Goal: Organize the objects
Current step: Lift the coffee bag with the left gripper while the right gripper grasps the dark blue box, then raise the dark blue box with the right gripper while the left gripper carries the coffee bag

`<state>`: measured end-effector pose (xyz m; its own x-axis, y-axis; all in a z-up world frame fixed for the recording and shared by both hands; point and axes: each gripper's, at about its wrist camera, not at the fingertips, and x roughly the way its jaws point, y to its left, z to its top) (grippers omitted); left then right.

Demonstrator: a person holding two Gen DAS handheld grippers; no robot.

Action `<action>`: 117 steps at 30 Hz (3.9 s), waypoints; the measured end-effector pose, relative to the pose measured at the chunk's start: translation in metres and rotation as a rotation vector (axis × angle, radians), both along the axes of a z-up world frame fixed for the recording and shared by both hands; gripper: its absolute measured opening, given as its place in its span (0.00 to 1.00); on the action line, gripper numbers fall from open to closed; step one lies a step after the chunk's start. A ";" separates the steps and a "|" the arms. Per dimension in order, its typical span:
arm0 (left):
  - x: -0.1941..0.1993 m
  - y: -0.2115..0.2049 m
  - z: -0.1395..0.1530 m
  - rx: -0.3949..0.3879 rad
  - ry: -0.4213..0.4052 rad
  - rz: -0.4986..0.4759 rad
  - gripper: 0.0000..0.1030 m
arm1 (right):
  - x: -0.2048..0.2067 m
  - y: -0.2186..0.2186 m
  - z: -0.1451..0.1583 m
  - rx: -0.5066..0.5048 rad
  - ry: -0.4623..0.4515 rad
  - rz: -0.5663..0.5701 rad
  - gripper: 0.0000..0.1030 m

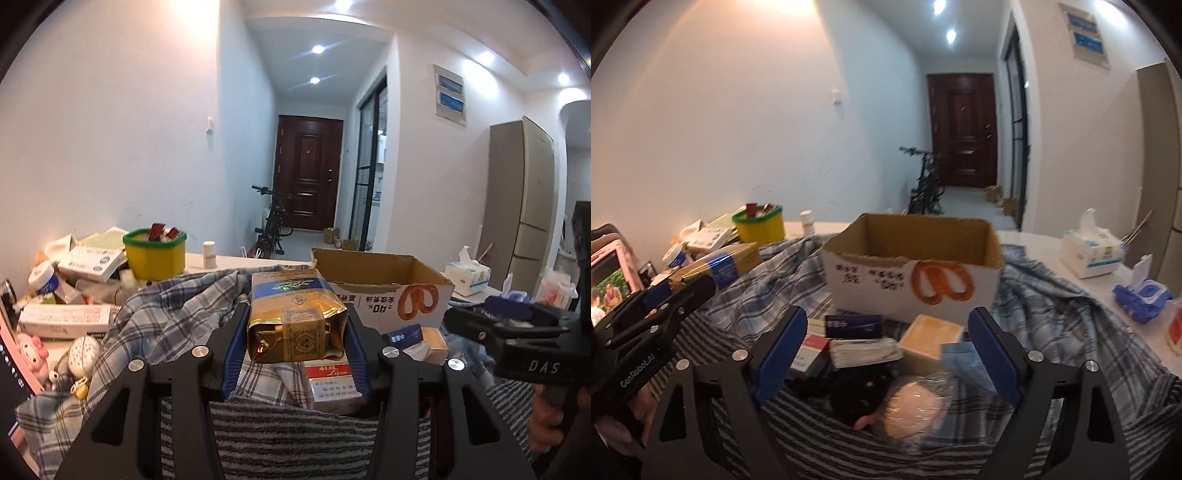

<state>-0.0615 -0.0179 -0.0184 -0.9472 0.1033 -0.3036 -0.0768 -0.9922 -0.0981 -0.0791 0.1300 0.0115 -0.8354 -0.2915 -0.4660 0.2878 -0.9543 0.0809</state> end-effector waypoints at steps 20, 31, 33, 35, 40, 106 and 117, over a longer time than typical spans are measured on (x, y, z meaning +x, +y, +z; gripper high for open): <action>0.001 -0.003 -0.003 0.020 -0.004 -0.003 0.49 | -0.050 -0.042 -0.035 0.087 -0.132 0.074 0.48; -0.001 -0.005 -0.004 0.029 -0.014 -0.003 0.49 | -0.029 -0.016 -0.023 0.034 -0.082 0.007 0.48; -0.001 -0.005 -0.004 0.023 -0.010 0.002 0.49 | -0.020 -0.002 -0.017 0.010 -0.064 -0.015 0.48; -0.001 -0.004 -0.003 0.013 -0.014 0.003 0.49 | -0.009 0.015 -0.013 -0.030 -0.050 -0.044 0.48; 0.008 0.005 0.005 -0.011 0.003 -0.001 0.49 | 0.015 0.044 0.002 -0.063 0.021 -0.117 0.48; 0.009 0.035 -0.006 0.006 -0.057 -0.065 0.49 | 0.006 0.048 -0.030 0.020 -0.041 -0.141 0.50; 0.013 0.035 -0.004 -0.006 -0.043 -0.051 0.50 | 0.015 0.045 -0.026 0.039 0.011 -0.150 0.50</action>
<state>-0.0488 0.0172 -0.0221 -0.9268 0.1487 -0.3448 -0.1226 -0.9877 -0.0965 -0.0645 0.1754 -0.0146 -0.8732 -0.1445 -0.4654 0.1422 -0.9890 0.0402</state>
